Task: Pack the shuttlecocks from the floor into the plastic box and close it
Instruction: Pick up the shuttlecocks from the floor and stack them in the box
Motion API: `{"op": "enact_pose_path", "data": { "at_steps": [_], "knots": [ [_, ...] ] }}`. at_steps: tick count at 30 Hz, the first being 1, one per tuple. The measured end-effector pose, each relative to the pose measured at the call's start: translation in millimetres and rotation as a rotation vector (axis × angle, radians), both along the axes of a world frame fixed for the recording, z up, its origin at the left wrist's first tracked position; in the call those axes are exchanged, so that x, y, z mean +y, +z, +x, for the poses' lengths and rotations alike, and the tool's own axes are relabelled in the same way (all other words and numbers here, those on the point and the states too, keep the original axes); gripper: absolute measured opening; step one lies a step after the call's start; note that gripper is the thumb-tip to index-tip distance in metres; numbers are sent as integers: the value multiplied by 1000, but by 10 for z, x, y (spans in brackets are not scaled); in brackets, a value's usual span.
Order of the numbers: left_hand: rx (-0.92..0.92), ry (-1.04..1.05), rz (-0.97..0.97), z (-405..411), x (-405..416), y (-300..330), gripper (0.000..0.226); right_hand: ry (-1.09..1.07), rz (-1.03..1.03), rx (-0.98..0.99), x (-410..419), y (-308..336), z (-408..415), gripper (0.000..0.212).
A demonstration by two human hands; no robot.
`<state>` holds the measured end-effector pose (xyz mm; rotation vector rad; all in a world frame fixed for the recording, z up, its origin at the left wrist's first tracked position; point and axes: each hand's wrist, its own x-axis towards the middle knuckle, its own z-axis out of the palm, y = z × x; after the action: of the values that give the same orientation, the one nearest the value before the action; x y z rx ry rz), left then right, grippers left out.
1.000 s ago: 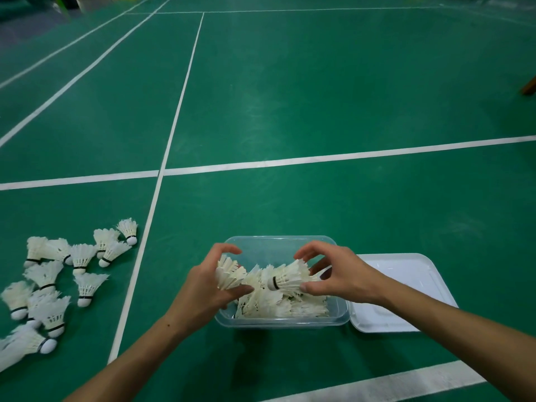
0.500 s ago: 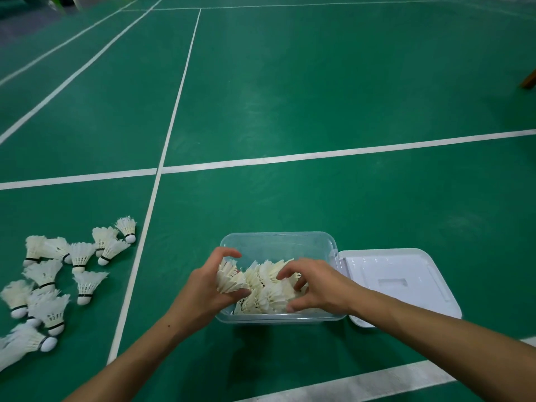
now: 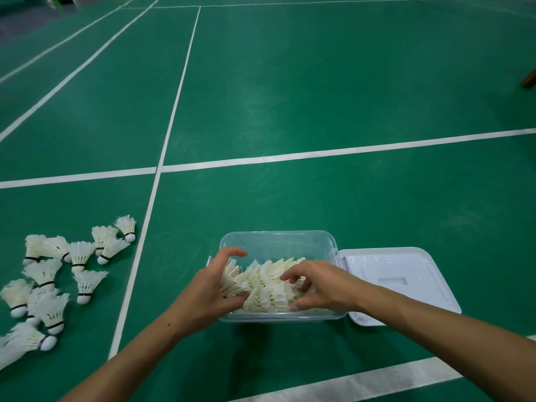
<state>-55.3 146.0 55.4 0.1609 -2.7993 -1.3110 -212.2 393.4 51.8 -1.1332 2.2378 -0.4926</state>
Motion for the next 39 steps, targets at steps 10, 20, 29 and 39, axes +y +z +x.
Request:
{"op": "enact_pose_path", "data": {
  "at_steps": [10, 20, 29, 39],
  "knots": [
    [-5, -76, 63, -110, 121, 131, 98, -123, -269, -151, -204, 512, 62, 58],
    [34, -45, 73, -262, 250, 138, 112, -188, -391, -277, -403, 508, 172, 63],
    [-44, -78, -54, -204, 133, -42, 87, -327, -360, -211, 158, 439, -158, 55],
    [-154, -180, -122, -136, 218, -176, 76, -145, -29, 140, 514, 346, -80, 64]
  ]
}}
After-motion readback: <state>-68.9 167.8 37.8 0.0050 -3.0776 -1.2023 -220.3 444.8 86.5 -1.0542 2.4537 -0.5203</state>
